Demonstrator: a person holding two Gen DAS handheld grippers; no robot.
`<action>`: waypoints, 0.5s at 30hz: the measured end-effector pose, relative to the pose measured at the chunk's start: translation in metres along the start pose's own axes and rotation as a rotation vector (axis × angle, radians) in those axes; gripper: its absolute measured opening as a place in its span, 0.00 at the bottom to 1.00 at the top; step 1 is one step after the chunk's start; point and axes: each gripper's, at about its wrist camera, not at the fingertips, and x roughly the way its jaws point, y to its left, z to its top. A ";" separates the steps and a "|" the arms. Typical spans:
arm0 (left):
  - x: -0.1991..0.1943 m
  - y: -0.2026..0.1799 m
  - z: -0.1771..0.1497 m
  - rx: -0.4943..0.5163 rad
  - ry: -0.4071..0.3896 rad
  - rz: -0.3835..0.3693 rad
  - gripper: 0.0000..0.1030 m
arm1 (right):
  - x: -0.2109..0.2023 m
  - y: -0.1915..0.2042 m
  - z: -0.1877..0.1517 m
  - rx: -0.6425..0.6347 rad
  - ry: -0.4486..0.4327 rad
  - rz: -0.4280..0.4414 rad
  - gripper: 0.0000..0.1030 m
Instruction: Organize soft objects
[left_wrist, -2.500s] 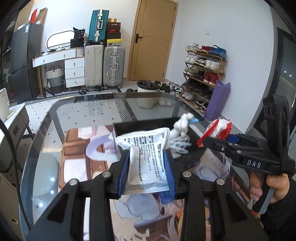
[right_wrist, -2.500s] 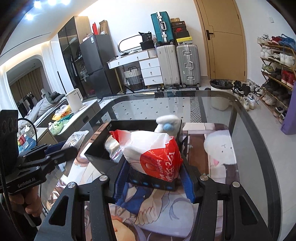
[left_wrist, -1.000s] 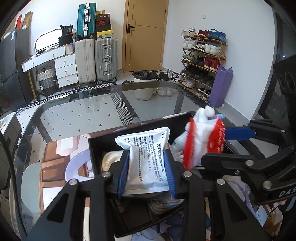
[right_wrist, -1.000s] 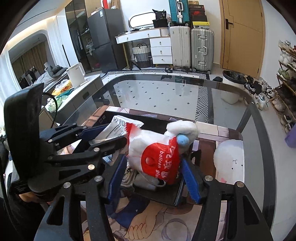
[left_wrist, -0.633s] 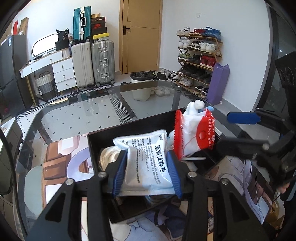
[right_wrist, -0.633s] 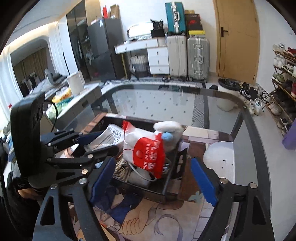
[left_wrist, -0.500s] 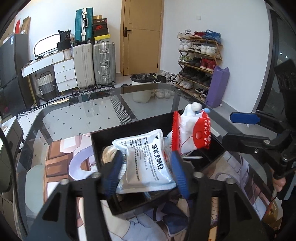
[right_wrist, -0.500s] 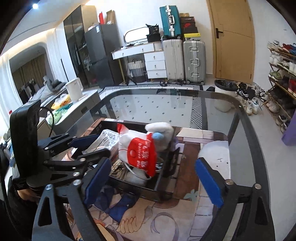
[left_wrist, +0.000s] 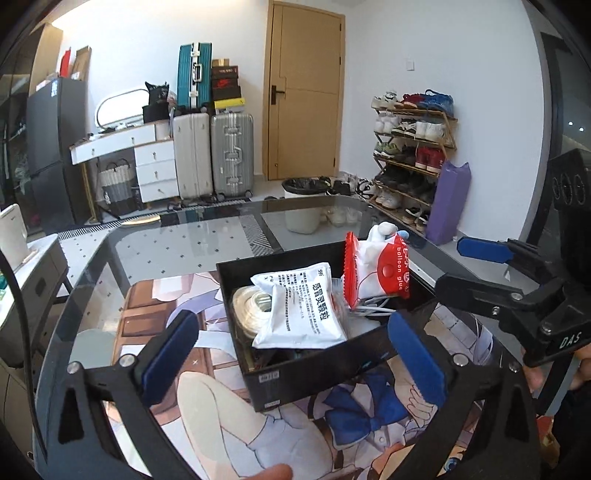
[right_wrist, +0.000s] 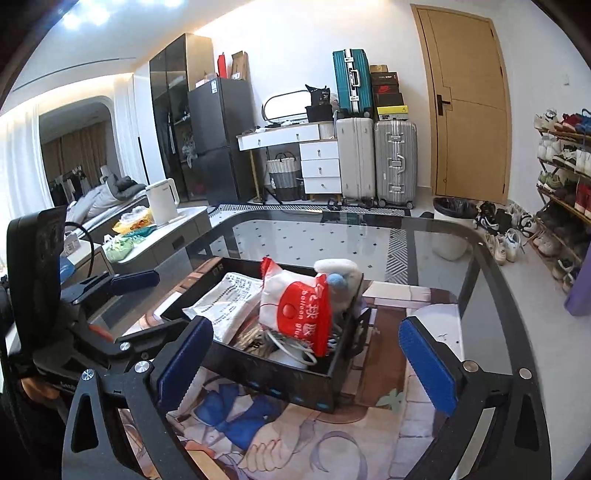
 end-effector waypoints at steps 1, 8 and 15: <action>-0.002 0.000 -0.001 0.003 -0.008 0.010 1.00 | -0.001 0.001 -0.002 -0.005 -0.008 -0.004 0.99; -0.008 0.006 -0.008 -0.020 -0.052 0.047 1.00 | -0.006 0.009 -0.017 -0.022 -0.074 -0.008 0.99; 0.000 0.016 -0.017 -0.051 -0.058 0.076 1.00 | -0.003 0.007 -0.021 -0.017 -0.110 0.003 0.99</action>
